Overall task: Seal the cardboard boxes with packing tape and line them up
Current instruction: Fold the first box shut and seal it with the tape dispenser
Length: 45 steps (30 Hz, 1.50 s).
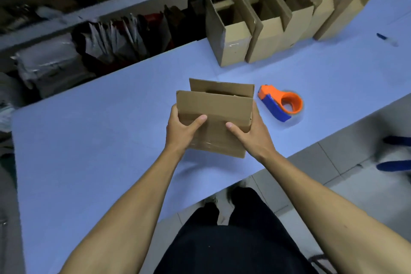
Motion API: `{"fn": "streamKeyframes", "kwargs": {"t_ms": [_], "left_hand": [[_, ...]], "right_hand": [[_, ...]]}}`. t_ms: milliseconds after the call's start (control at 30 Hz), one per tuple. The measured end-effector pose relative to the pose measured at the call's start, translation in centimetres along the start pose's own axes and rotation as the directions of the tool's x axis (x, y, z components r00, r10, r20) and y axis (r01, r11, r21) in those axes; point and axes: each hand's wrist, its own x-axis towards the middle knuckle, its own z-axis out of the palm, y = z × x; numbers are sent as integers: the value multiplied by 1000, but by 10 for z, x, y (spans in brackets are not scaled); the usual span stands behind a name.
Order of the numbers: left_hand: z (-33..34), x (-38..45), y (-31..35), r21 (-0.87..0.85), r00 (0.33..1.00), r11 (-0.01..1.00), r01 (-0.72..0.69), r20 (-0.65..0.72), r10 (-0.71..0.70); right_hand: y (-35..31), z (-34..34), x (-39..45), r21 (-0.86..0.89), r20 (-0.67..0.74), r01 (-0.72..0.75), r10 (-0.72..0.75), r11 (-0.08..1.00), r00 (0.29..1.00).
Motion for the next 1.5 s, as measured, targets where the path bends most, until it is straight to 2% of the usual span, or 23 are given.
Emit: {"fn": "streamKeyframes", "kwargs": {"t_ms": [233,333,400,467,567,700,767,833,933,1000,1067,1167,1233,1367,1433,1500], "left_hand": [[13,33,11,-66,989,997,49,-133,-58],[25,45,21,-139,977,986,90,-178,-114],[34,49,25,-186,965,974,128,-205,-165],[41,50,27,-237,950,959,157,-229,-212],[38,47,21,-274,925,948,165,-291,-245],[13,48,15,-235,918,958,166,-318,-237],[-1,53,12,-207,924,965,164,-309,-223],[-11,58,7,-182,926,971,156,-316,-208],[-21,57,-4,-156,936,979,131,-306,-174],[-24,54,-12,-141,945,983,120,-288,-156],[-25,49,-18,-131,952,986,102,-274,-135],[-27,43,-23,-107,960,990,90,-254,-115],[-31,39,-24,-92,961,988,123,-237,-142],[-24,33,-24,-207,910,954,218,-311,-276],[-9,34,-21,-346,866,899,270,-321,-384],[4,36,-17,-411,852,869,274,-317,-418]], "right_hand": [[14,-8,62,-48,143,24,-17,999,990],[23,-13,85,-167,215,59,-22,984,976],[29,-13,92,-224,216,91,-42,970,975],[31,-12,91,-244,227,117,-60,963,972],[40,-10,77,-275,320,179,-86,945,944],[46,-2,54,-289,462,267,-111,919,880],[45,-3,51,-263,486,280,-124,923,865],[41,-9,56,-207,407,259,-157,944,900],[29,-13,75,-97,172,173,-155,980,973],[17,-6,90,-62,135,158,-148,986,980],[6,6,102,-117,254,177,-143,977,957],[-5,25,103,-188,504,257,-131,948,854],[-6,33,93,-189,584,294,-133,937,801],[1,39,71,-241,611,240,-45,940,790],[-3,41,66,-199,586,168,-20,965,810],[-7,40,68,-111,547,52,17,992,837]]}}
